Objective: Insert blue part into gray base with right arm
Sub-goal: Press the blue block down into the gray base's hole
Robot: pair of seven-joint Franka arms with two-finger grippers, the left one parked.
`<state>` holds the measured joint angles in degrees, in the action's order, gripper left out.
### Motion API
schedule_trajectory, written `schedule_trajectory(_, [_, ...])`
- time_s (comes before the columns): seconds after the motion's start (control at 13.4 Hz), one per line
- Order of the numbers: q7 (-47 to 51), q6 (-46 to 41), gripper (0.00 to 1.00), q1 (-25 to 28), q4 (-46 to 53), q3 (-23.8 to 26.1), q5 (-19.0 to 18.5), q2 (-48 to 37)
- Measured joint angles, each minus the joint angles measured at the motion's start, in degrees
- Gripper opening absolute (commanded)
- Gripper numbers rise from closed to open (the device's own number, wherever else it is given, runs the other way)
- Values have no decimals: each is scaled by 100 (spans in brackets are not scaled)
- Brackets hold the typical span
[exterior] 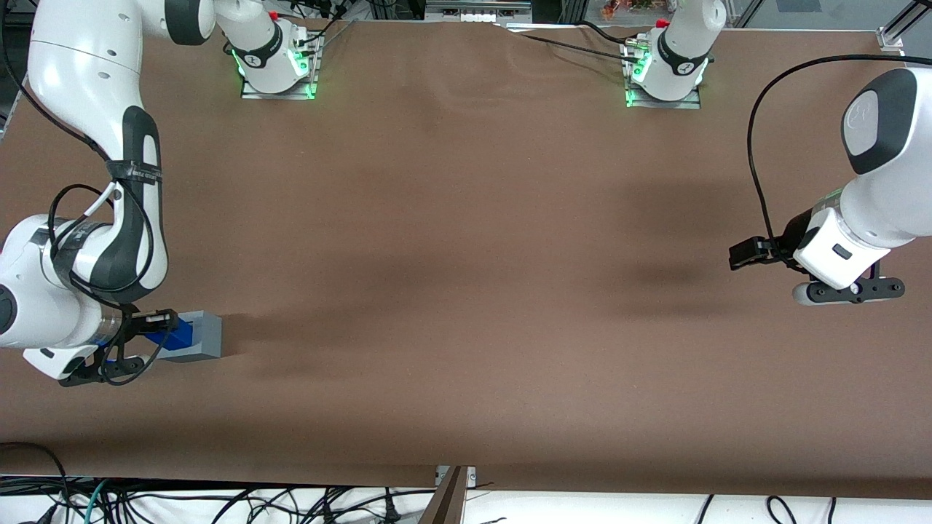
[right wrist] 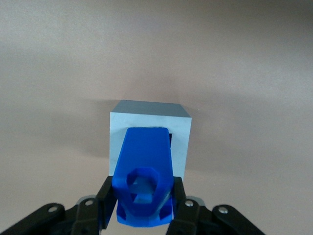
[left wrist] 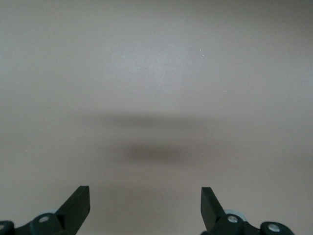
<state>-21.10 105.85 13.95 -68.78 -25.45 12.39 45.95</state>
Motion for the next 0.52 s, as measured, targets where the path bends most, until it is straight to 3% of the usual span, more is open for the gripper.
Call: schedule_trajectory(0.52, [81, -141, 17, -177, -2, -3, 385, 25])
